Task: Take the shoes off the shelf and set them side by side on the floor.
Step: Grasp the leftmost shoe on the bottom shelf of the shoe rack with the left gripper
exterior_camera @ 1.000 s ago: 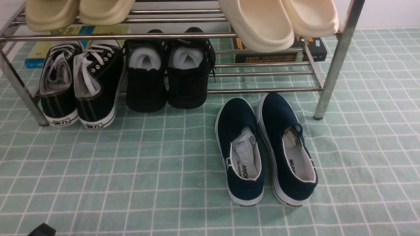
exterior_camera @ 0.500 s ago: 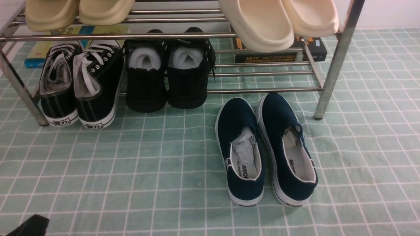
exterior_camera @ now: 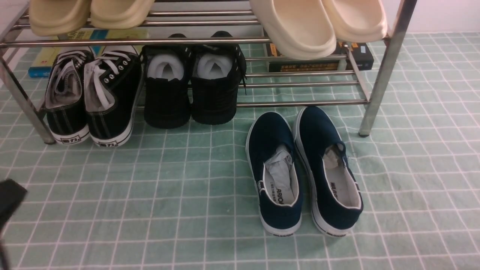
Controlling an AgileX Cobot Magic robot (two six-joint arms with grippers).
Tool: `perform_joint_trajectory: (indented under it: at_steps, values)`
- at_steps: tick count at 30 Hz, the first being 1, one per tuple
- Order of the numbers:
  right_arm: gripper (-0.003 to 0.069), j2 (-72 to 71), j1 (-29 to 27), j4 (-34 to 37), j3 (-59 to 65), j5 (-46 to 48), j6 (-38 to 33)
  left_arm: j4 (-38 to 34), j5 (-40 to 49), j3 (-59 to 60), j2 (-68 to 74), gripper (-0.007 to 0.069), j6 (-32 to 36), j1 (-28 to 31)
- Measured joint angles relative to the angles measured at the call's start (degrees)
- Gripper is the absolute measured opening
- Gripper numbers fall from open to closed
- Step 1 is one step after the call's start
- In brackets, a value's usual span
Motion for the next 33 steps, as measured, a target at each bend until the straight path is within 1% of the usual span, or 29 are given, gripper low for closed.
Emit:
perform_joint_trajectory:
  at_steps: [2,3,4,5,7,10,13,15,16,17,19,20,22,24,25,26,29,30,32,33]
  values:
    - [0.0239,0.0,0.0,0.0,0.0,0.0,0.0,2.3,8.1,-3.5,6.8,0.0001,3.5,0.0]
    - [0.0239,0.0,0.0,0.0,0.0,0.0,0.0,3.3,10.1,-4.4,8.5,0.0001,4.2,0.0]
    - [0.0239,0.0,0.0,0.0,0.0,0.0,0.0,6.2,18.0,-8.4,16.0,0.0001,7.0,0.0]
    - [0.0239,0.0,0.0,0.0,0.0,0.0,0.0,6.9,18.7,-8.9,16.7,0.0001,7.2,0.0]
    - [0.0239,0.0,0.0,0.0,0.0,0.0,0.0,12.4,25.6,-15.5,26.7,0.0002,8.8,0.0]
    - [0.0239,0.0,0.0,0.0,0.0,0.0,0.0,17.1,26.7,-19.8,32.4,0.0013,9.0,0.0]
    - [0.0239,0.0,0.0,0.0,0.0,0.0,0.0,27.0,27.2,-29.5,40.7,0.0073,6.5,0.0]
    - [0.0239,0.0,0.0,0.0,0.0,0.0,0.0,29.3,27.3,-31.8,42.6,0.0095,5.3,0.0]
    - [0.0239,0.0,0.0,0.0,0.0,0.0,0.0,31.7,27.6,-35.3,45.8,0.0128,3.8,0.7]
    - [0.0239,0.0,0.0,0.0,0.0,0.0,0.0,32.6,28.1,-37.5,47.9,0.0155,3.2,1.4]
    - [0.0239,0.0,0.0,0.0,0.0,0.0,0.0,32.8,29.1,-41.9,52.0,0.021,2.6,3.3]
    - [0.0239,0.0,0.0,0.0,0.0,0.0,0.0,32.7,29.2,-42.7,52.8,0.0221,2.6,3.5]
    - [0.0239,0.0,0.0,0.0,0.0,0.0,0.0,30.7,29.5,-47.6,57.6,0.0286,2.3,5.9]
    - [0.0239,0.0,0.0,0.0,0.0,0.0,0.0,28.9,29.2,-50.5,60.5,0.0319,2.3,6.7]
    - [0.0239,0.0,0.0,0.0,0.0,0.0,0.0,28.7,29.2,-50.8,60.8,0.0322,2.3,6.7]
    - [0.0239,0.0,0.0,0.0,0.0,0.0,0.0,27.0,27.8,-52.7,63.1,0.0342,2.3,6.8]
    - [0.0239,0.0,0.0,0.0,0.0,0.0,0.0,23.7,23.6,-54.3,66.7,0.0356,2.3,6.8]
    - [0.0239,0.0,0.0,0.0,0.0,0.0,0.0,23.7,23.3,-54.4,66.9,0.0356,2.3,6.8]
    - [0.0239,0.0,0.0,0.0,0.0,0.0,0.0,22.6,18.8,-54.6,69.6,0.0357,2.3,6.8]
    - [0.0239,0.0,0.0,0.0,0.0,0.0,0.0,22.6,18.5,-54.6,69.8,0.0357,2.3,6.8]
